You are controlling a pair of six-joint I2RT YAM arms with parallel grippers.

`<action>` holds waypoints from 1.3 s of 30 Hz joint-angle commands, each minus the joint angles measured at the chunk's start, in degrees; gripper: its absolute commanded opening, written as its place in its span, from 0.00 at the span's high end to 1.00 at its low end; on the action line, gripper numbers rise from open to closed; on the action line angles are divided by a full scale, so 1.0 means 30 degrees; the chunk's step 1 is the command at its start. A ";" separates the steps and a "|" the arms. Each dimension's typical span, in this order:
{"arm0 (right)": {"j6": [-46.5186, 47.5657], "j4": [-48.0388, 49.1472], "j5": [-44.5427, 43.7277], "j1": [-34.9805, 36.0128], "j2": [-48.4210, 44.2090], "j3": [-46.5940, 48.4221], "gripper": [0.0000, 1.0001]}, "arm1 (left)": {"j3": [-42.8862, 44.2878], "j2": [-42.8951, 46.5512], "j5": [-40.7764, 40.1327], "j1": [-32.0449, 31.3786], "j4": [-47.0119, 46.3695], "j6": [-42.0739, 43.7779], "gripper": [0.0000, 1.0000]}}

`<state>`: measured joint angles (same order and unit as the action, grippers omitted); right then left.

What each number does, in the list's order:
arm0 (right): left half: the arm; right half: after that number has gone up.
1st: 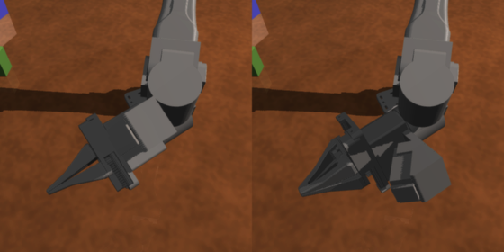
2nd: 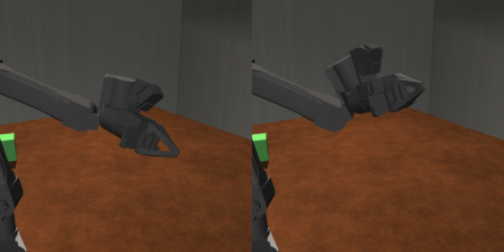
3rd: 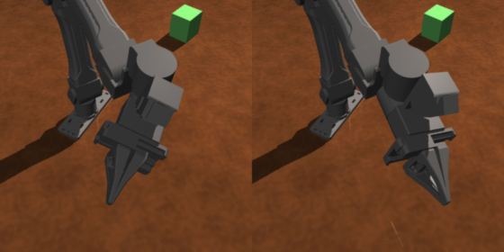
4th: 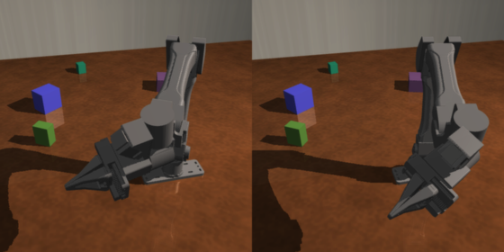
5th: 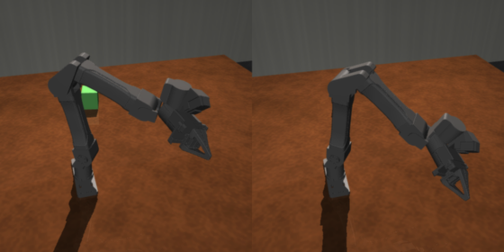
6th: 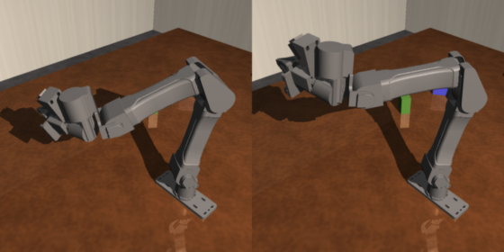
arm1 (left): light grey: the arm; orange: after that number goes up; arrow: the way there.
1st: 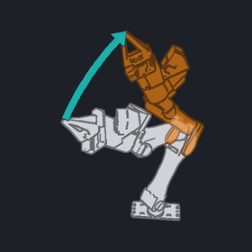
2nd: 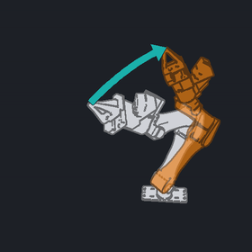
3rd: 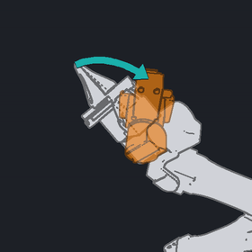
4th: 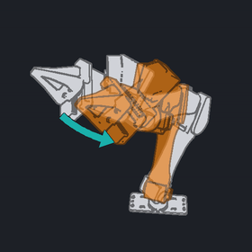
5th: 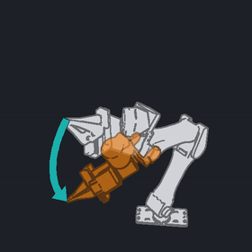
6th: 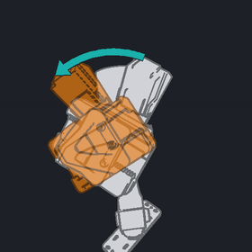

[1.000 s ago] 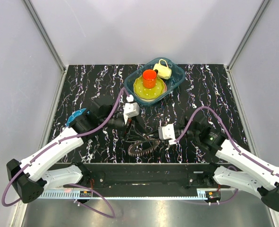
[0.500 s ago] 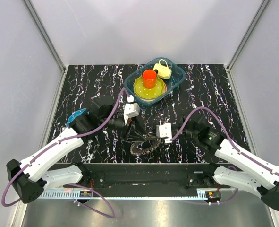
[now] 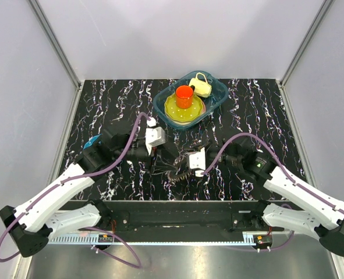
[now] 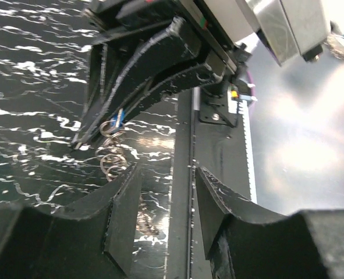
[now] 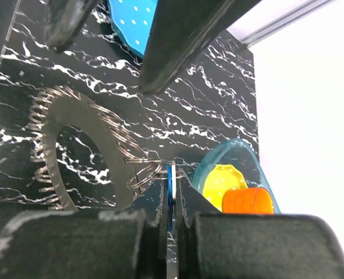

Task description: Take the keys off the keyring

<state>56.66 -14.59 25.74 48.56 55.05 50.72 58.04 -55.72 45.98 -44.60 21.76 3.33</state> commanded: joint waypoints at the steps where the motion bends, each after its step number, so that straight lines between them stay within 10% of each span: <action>1: 0.2525 0.1052 -0.1108 -0.0072 0.0021 0.1024 1.00 | 0.0165 0.0821 -0.3633 0.0100 -0.1128 0.0647 0.55; 39: 0.7685 0.5860 -0.0698 -0.0072 -0.0331 0.1199 1.00 | 0.1599 -0.1434 0.3747 0.4055 -0.4645 -0.1843 0.52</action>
<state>79.90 -1.52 22.13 48.53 55.61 51.20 59.53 -61.10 54.28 -33.52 8.54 -3.38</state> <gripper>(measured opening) 0.031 0.476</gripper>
